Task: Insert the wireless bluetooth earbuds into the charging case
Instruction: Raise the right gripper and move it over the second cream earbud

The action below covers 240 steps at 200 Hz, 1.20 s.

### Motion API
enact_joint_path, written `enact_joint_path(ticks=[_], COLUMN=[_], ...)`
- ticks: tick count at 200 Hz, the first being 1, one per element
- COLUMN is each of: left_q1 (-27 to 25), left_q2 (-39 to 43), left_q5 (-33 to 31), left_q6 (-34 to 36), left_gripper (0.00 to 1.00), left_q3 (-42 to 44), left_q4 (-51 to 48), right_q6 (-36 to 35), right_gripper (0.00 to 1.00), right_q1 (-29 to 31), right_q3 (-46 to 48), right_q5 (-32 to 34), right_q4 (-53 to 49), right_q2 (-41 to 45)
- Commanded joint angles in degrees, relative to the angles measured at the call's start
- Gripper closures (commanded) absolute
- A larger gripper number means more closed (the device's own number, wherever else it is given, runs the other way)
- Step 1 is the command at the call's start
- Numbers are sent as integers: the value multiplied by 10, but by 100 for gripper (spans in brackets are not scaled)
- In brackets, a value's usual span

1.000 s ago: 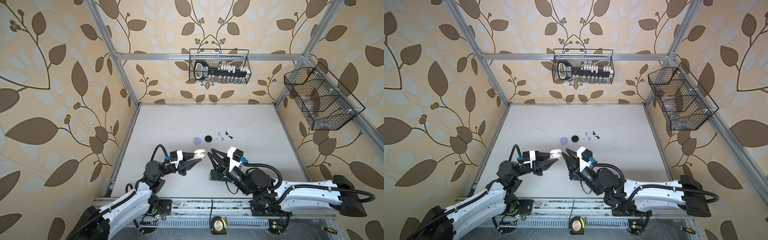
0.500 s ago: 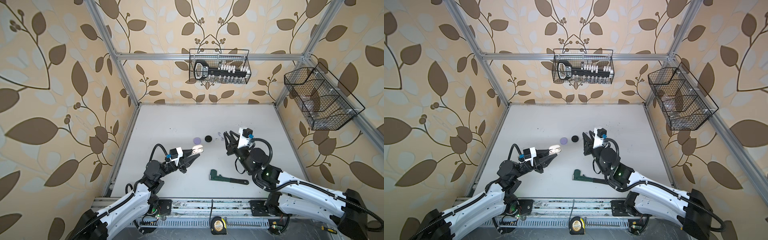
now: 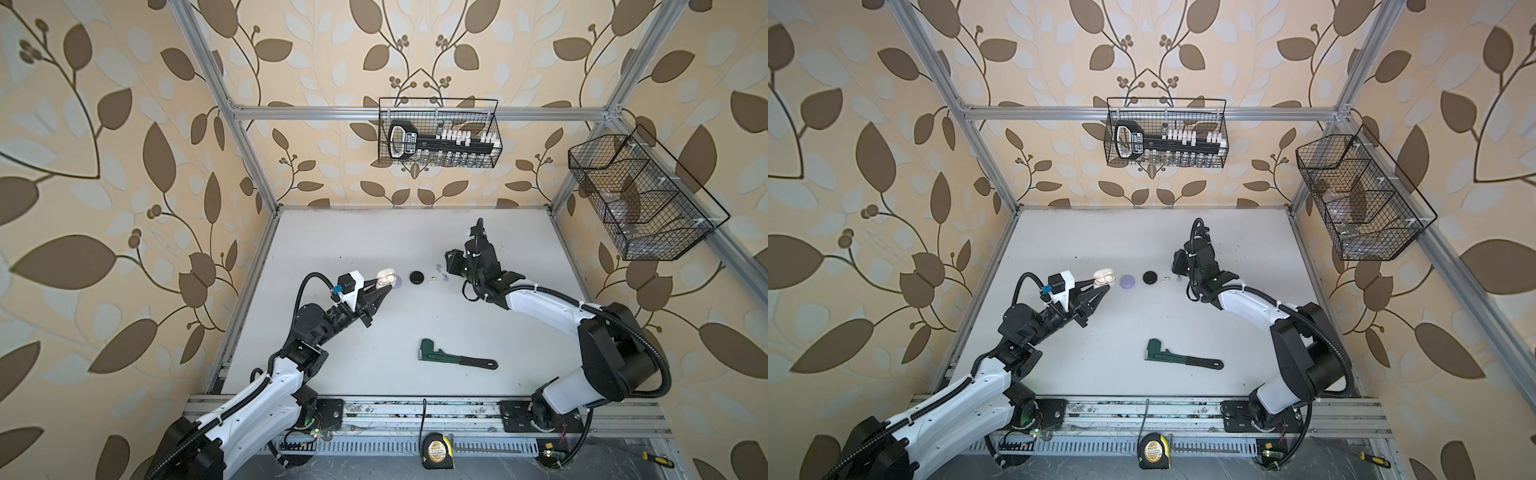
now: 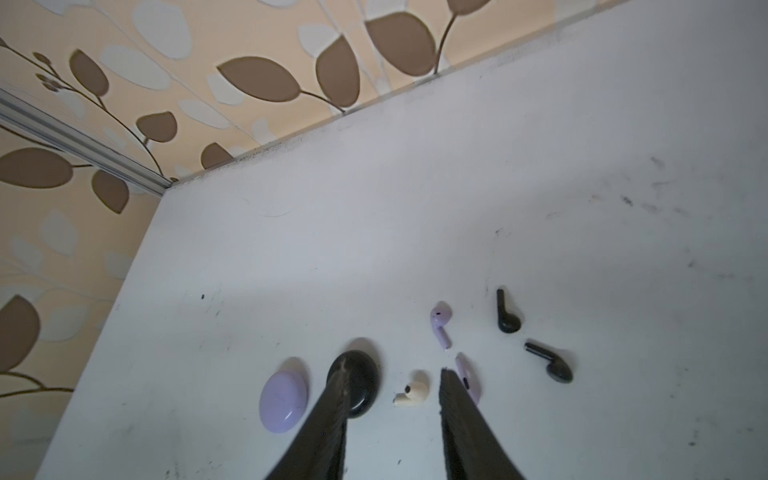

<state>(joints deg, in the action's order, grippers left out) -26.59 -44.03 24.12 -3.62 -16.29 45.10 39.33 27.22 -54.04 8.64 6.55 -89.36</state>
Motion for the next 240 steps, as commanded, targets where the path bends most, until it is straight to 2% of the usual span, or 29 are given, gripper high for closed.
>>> enact_joint_path(ticks=[1,34,65,92,134,176,197,240], left_q1=[19,45,53,54,54,54,54,54], left_q2=[31,36,34,68,127,134,129,124], left_q5=[-4,13,22,22,2,9,17,25], left_q6=[-38,-78,-94,-75,-56,-61,-65,-68], left_gripper=[100,100,100,100,100,100,100,100], left_q3=[-26,-55,-55,-50,-36,-30,-31,-30], left_q4=[-18,-48,-35,-72,-113,-104,-99,-94], right_q6=[89,110,42,-15,-86,-96,-102,-104], right_gripper=[63,66,60,61,62,62,59,57], right_q1=[-1,11,47,54,61,63,71,77], right_q3=[-23,-64,-130,-192,-289,-341,-361,-356], right_q5=[-40,-50,-11,-13,46,59,86,96], right_q4=[-31,-124,-215,-276,-378,-409,-429,-427], right_q2=[-14,-30,-60,-124,-222,-286,-302,-310])
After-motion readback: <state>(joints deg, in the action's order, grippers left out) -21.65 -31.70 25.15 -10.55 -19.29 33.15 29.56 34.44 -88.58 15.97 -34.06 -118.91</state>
